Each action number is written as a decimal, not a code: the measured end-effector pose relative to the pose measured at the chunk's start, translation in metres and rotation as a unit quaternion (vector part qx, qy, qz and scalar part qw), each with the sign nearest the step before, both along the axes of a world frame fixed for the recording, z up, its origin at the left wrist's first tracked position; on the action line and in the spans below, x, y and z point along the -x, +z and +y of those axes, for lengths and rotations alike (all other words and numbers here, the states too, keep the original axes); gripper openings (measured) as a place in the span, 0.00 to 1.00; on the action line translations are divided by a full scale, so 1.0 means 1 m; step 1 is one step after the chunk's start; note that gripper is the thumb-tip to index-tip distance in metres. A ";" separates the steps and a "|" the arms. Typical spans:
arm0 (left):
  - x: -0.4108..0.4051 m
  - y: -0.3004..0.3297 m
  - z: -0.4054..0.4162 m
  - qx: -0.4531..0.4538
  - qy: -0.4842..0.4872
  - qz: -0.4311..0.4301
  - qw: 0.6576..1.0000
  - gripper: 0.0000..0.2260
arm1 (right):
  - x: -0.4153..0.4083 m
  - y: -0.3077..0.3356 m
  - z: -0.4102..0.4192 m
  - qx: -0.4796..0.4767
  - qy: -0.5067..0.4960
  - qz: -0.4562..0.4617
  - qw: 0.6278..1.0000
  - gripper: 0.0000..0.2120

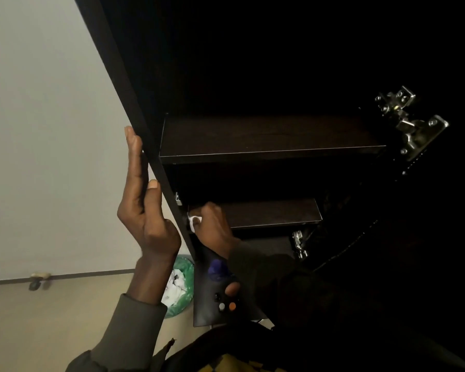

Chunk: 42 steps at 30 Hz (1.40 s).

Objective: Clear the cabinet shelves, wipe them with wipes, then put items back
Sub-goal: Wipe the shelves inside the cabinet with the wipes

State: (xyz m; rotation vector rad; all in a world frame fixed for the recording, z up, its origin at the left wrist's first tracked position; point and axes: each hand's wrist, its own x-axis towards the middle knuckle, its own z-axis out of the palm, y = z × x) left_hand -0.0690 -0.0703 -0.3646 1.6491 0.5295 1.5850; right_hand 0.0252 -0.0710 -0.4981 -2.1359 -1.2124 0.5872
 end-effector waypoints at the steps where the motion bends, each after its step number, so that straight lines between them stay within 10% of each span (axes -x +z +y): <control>1: 0.000 -0.001 0.000 0.000 0.002 -0.002 1.000 0.24 | 0.001 -0.001 -0.007 -0.003 0.018 0.000 1.000 0.08; 8: -0.002 -0.001 0.001 -0.008 0.021 0.007 1.000 0.23 | -0.043 0.017 -0.022 -0.068 -0.035 0.114 0.991 0.07; 25: -0.002 0.002 -0.002 0.008 0.025 0.006 1.000 0.24 | -0.005 0.016 -0.005 0.029 0.055 -0.010 0.998 0.10; 31: -0.002 0.000 -0.002 0.004 0.028 0.006 1.000 0.24 | -0.051 0.030 -0.063 0.042 0.069 0.087 0.993 0.12; 36: -0.003 -0.007 -0.008 0.015 0.042 0.011 0.999 0.23 | -0.140 0.048 -0.085 0.134 -0.135 -0.180 0.965 0.11; 42: -0.002 -0.028 -0.015 0.049 0.058 0.027 0.997 0.23 | -0.164 0.042 -0.095 0.201 -0.038 -0.359 0.911 0.12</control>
